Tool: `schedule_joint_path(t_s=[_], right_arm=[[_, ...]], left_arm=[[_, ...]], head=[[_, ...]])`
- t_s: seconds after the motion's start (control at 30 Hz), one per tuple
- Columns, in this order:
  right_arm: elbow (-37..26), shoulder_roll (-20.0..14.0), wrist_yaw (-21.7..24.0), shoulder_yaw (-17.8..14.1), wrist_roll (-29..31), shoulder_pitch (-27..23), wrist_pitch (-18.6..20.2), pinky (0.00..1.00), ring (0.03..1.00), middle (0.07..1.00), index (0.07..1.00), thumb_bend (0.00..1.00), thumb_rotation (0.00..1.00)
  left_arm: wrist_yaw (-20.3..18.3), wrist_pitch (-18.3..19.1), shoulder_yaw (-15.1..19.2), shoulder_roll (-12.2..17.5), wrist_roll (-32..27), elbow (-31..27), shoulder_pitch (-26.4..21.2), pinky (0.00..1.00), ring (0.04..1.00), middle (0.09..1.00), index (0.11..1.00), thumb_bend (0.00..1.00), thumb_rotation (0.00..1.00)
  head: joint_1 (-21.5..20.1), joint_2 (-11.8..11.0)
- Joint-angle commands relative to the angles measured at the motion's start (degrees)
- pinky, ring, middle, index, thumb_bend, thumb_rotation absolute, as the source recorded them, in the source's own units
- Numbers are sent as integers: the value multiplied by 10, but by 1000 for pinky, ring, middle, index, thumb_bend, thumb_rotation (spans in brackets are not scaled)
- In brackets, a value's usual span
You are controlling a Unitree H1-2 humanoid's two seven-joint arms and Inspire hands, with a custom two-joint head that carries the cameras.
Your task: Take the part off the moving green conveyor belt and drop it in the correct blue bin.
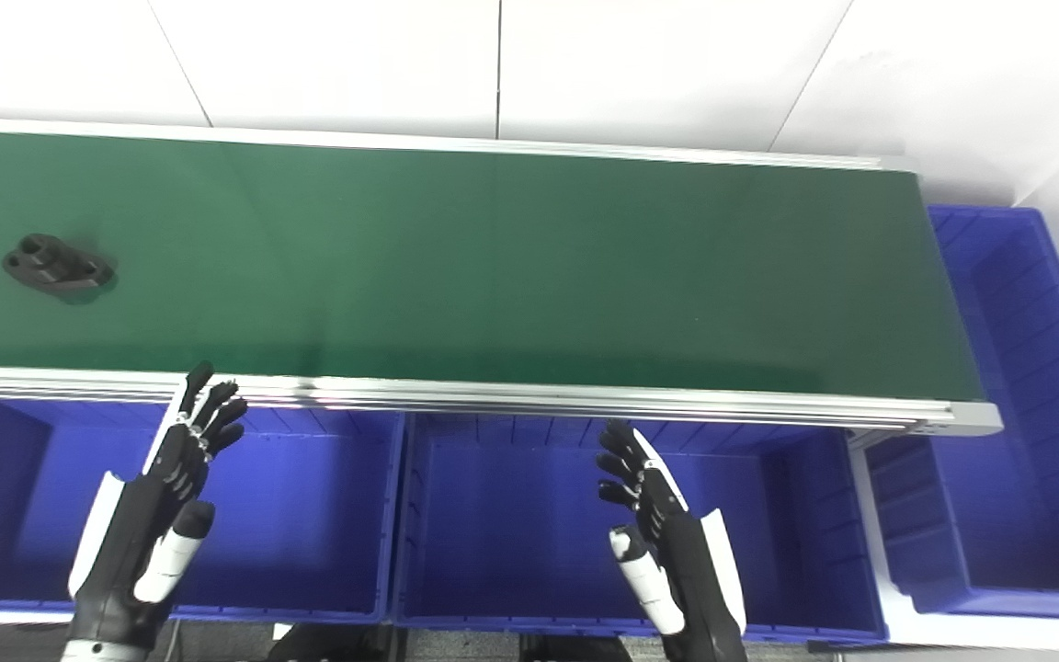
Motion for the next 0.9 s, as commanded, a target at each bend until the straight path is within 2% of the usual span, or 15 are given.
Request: schedule_joint_path(t_s=[0.0,0.63,0.87], right_arm=[[-18,3,2,2,0,0,0,795,869,893,910,791,949],[-17,2,2,2,1,-1,-1,788,867,888,913,789,951],[-7,-6,3,-5,11,-4,-11,796,869,889,916,788,951]], left_arm=[[-2,-10,1,5,0,-18,-2,890,912,949,1000,664,936],[-2,-13,0,6,-1,-16,-4,880,905,940,1000,652,922],[1,-21,-7,-1,7,-6,-5,851,890,923,1000,679,917]], head=[[1,1],[2,0],[35,-9]])
